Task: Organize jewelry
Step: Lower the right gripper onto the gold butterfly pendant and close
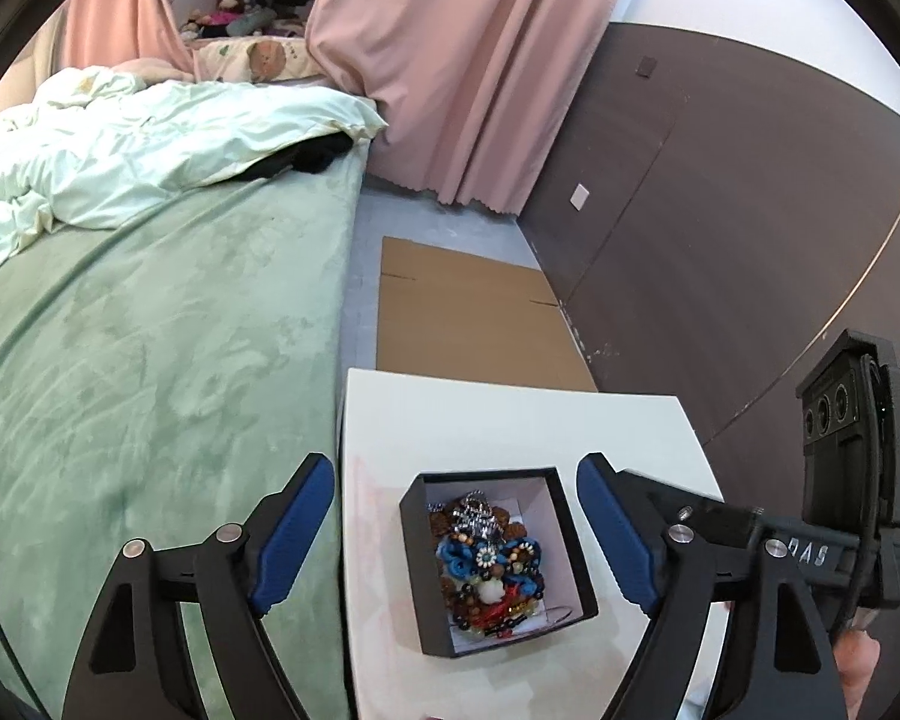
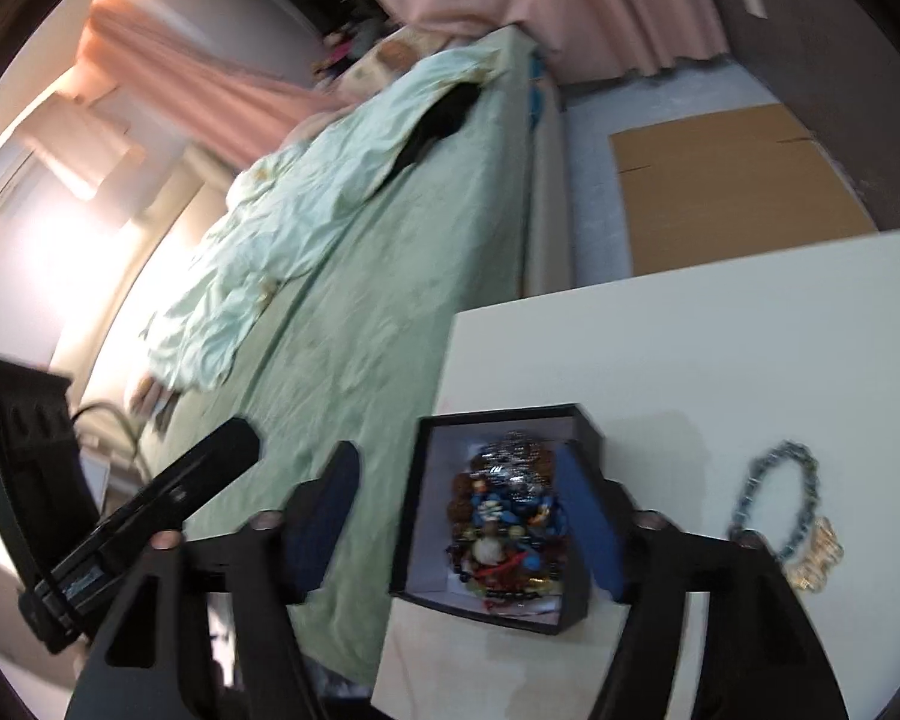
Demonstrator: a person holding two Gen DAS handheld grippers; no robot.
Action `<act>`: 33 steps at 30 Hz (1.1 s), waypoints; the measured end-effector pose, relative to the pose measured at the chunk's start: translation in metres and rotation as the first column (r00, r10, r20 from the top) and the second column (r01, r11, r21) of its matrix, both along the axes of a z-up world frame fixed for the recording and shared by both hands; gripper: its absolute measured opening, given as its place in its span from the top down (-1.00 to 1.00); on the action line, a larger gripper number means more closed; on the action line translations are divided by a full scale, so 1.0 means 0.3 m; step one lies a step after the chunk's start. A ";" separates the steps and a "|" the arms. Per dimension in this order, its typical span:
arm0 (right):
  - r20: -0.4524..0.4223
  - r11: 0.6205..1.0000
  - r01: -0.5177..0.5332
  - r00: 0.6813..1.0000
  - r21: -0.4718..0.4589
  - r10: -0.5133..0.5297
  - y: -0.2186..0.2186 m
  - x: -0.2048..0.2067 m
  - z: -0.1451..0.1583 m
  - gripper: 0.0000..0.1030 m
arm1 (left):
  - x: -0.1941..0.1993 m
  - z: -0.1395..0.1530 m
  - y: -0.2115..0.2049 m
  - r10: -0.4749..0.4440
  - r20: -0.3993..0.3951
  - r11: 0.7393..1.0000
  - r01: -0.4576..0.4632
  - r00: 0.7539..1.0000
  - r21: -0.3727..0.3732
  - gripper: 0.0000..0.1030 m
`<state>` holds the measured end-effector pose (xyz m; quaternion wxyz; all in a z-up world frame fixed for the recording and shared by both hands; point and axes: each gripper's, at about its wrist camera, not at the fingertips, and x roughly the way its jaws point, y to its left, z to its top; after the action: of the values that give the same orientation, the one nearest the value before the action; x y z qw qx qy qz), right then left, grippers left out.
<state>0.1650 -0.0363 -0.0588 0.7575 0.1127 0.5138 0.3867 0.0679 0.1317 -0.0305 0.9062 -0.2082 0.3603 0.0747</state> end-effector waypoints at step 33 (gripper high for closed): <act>-0.016 0.958 0.248 0.967 -0.143 -0.253 -0.560 -0.026 -0.010 -0.37 | 0.092 -0.042 -0.415 -0.268 -0.058 0.961 0.271 0.962 0.049 -0.75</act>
<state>0.1573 -0.2043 -0.0618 0.7976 0.1301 0.5339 0.2488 0.0956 0.0072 -0.0430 0.9041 -0.1298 0.4058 -0.0341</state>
